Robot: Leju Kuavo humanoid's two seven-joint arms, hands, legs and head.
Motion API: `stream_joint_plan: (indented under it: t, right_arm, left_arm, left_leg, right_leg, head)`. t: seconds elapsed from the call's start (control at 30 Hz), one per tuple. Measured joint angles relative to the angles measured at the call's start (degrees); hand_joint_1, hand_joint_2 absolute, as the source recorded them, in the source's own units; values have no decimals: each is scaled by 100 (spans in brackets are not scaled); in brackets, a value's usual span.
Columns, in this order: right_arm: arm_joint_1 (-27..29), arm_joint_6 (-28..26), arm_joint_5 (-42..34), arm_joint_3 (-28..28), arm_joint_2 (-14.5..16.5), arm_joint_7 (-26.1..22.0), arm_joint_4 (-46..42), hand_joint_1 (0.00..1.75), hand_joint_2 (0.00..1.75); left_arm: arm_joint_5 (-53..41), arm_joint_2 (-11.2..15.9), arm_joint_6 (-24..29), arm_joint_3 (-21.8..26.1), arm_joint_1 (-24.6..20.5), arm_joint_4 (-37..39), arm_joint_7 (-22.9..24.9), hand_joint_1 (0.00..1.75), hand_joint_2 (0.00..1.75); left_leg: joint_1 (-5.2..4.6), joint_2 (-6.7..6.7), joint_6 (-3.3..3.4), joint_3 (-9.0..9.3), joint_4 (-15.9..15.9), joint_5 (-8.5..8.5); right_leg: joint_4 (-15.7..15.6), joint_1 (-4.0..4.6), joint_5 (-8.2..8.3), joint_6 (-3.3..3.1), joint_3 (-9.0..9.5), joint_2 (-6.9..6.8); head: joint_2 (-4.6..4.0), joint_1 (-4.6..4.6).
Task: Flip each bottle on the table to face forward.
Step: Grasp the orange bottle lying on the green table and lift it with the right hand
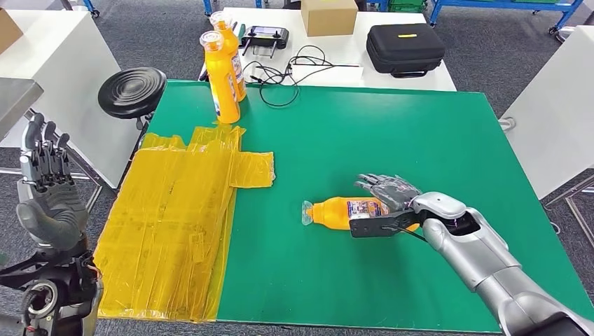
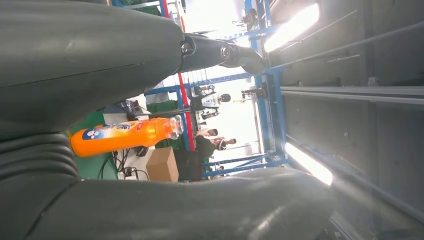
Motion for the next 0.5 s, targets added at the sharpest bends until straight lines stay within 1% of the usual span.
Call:
stream_joint_plan:
  t: [0.23, 0.27, 0.33, 0.4, 0.43, 0.5]
  right_arm:
    - [-58, 1, 150, 116, 2, 133, 69, 0, 175]
    - [-71, 9, 159, 138, 8, 137, 115, 3, 175]
    - [-85, 26, 161, 185, 19, 129, 230, 73, 175]
    - [-85, 58, 168, 232, 30, 119, 351, 151, 175]
    - [-80, 81, 179, 257, 34, 116, 409, 158, 175]
    - [-67, 132, 209, 309, 44, 116, 526, 167, 175]
  left_arm:
    - [50, 4, 43, 27, 66, -79, 0, 0, 0]
    - [55, 7, 44, 30, 90, -102, 0, 0, 0]
    - [67, 16, 44, 33, 124, -132, 0, 0, 0]
    - [92, 28, 46, 34, 144, -144, 0, 0, 0]
    - [106, 33, 52, 34, 156, -149, -1, 0, 0]
    - [129, 37, 83, 34, 188, -169, -2, 0, 0]
  left_leg:
    - [0, 0, 0, -1, 0, 0]
    - [0, 0, 0, 0, 0, 0]
    - [0, -2, 0, -1, 0, 0]
    - [0, -3, 0, -1, 0, 0]
    - [0, -2, 0, -1, 0, 0]
    - [0, -1, 0, 0, 0, 0]
  right_leg:
    - [0, 0, 0, 0, -1, 0]
    - [0, 0, 0, 0, -1, 0]
    - [-1, 0, 0, 0, -1, -2]
    - [-1, 0, 0, 0, -1, -3]
    - [-1, 0, 0, 0, -1, -3]
    - [-1, -1, 0, 0, -1, -2]
  head:
    - [1, 0]
    - [1, 0]
    - [0, 1]
    - [0, 0]
    - [0, 0]
    - [1, 0]
